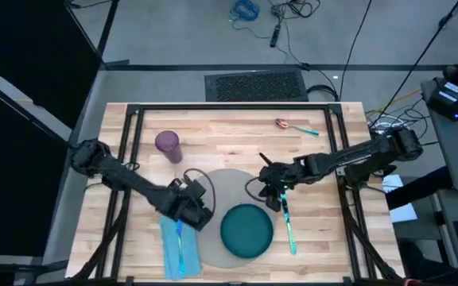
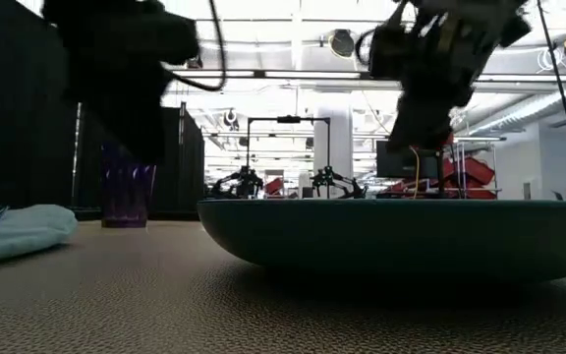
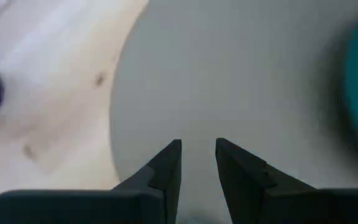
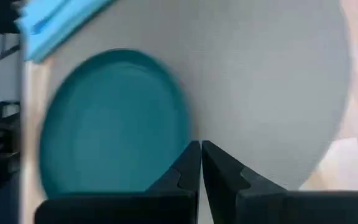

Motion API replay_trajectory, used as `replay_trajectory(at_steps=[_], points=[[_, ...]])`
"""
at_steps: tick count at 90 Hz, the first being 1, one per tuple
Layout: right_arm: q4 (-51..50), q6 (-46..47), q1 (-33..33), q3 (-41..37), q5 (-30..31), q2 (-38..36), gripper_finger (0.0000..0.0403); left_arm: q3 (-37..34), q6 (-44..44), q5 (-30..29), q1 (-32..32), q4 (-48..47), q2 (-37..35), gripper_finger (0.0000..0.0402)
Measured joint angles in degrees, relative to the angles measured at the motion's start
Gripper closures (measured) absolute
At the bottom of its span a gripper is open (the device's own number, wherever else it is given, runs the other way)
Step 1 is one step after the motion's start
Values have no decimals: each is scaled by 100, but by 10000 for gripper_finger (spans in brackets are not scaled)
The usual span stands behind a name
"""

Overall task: Set table place
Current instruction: Adjust the gray mat

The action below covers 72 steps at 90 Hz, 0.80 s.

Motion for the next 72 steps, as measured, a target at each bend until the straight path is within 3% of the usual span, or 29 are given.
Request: replay_trajectory(at_steps=[15,42,51,72], points=[[-192,64,128,0,-363,323,403,4,551,-17,-89,1110,0,317],[-293,455,653,0,124,346,403,-155,555,8,-77,613,64,317],[-297,476,650,0,405,436,403,-305,552,74,-21,722,66,317],[-19,383,357,0,409,895,403,-378,635,104,-23,755,65,317]])
